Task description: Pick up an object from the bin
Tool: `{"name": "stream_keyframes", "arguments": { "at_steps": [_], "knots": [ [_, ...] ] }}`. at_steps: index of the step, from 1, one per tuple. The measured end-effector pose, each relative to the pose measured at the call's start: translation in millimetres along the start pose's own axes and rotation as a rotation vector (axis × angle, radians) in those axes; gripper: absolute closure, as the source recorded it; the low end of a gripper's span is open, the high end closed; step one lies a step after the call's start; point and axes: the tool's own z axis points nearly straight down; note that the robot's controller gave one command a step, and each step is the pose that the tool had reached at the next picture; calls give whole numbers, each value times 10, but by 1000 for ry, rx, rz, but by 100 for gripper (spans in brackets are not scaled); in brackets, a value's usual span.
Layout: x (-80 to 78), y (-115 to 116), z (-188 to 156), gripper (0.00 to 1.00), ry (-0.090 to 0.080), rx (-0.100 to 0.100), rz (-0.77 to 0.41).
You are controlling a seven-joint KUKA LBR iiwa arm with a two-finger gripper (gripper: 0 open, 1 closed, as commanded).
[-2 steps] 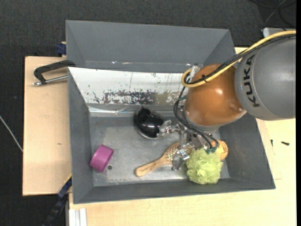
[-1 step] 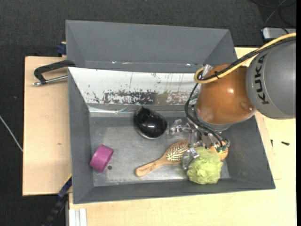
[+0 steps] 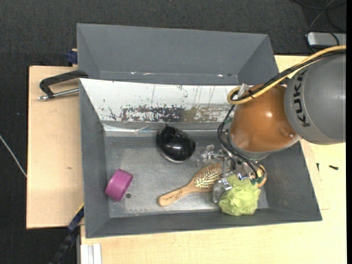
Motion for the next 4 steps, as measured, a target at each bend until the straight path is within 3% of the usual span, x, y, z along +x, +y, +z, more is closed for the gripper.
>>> {"name": "stream_keyframes", "arguments": {
  "at_steps": [1,4],
  "knots": [
    [17,-16,139,100,-2,-1,69],
    [27,-11,11,100,-2,0,70]
  ]
}}
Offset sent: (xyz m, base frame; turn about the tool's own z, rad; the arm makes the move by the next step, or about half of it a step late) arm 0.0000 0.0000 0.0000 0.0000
